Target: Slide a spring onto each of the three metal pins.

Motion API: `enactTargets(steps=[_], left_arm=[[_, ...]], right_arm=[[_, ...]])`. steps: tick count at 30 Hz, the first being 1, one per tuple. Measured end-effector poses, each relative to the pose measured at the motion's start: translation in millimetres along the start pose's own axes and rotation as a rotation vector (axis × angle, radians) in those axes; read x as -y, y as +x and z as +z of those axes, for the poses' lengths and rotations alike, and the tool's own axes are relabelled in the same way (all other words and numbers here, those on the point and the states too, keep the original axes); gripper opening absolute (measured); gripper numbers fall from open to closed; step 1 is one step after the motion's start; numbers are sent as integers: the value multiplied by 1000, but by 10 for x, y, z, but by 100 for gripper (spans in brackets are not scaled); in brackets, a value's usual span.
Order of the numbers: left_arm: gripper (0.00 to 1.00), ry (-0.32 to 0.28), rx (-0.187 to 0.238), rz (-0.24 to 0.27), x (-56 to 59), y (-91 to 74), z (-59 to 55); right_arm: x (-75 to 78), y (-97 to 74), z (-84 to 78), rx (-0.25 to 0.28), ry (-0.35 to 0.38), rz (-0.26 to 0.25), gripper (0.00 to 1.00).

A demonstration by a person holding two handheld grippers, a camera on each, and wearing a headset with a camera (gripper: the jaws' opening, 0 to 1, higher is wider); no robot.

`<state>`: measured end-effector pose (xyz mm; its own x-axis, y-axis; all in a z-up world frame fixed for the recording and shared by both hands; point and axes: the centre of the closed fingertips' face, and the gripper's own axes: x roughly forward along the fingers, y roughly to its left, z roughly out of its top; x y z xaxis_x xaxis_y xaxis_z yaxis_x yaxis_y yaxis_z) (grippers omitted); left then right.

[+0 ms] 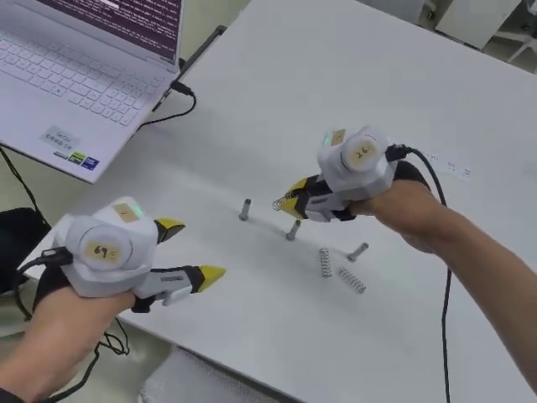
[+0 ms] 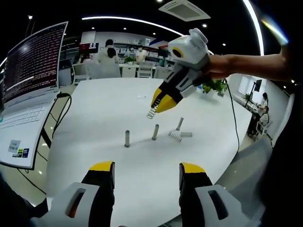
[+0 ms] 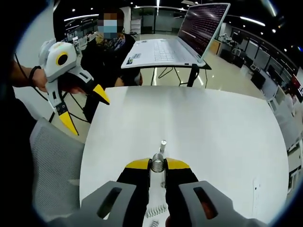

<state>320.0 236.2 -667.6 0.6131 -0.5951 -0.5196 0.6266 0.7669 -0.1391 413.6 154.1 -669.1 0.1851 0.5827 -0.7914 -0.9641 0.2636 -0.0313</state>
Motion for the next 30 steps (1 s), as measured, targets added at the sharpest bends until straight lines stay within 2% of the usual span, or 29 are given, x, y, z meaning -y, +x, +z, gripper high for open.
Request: enactTargets(steps=[6, 13, 30], left_arm=[[51, -4, 5, -5, 12, 20, 17], [51, -10, 4, -15, 25, 46, -9], [50, -22, -7, -6, -46, 23, -58]], right_arm=[[69, 140, 65, -6, 5, 0, 9], [126, 327, 58, -24, 24, -3, 9], [140, 623, 35, -48, 44, 17, 9]])
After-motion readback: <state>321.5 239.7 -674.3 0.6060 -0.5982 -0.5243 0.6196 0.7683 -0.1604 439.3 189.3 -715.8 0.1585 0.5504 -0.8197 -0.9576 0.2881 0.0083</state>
